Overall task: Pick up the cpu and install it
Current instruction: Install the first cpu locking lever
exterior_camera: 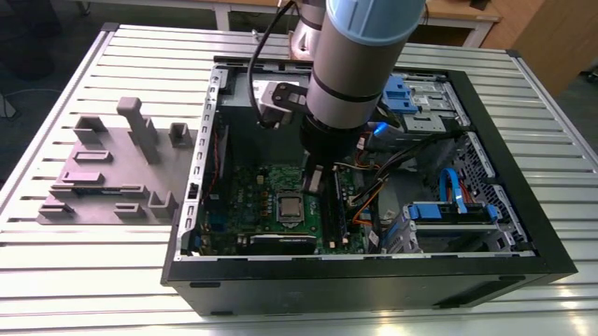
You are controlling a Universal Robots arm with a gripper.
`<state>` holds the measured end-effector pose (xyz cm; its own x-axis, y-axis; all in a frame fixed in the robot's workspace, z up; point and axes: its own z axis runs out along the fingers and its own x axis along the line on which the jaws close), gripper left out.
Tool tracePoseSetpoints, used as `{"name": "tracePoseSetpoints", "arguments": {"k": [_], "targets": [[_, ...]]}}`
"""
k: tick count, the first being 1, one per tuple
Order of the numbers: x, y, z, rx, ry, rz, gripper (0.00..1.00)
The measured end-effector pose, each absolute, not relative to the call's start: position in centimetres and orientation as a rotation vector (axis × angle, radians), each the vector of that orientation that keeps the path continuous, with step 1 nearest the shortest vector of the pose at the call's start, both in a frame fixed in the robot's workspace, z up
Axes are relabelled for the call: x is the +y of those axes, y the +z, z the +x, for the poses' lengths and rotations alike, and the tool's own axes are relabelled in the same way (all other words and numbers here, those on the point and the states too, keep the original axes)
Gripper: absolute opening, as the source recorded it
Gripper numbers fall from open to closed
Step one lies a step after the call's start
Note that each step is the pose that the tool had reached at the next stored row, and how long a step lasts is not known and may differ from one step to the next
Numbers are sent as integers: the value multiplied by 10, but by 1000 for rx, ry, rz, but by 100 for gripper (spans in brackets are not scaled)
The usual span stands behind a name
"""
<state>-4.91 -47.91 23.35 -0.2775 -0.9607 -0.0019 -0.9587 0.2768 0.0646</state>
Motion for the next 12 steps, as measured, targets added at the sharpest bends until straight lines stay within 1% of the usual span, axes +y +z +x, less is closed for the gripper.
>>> {"name": "tracePoseSetpoints", "arguments": {"k": [12], "targets": [[-486,231,-50,-2439,-72,1910,10]]}}
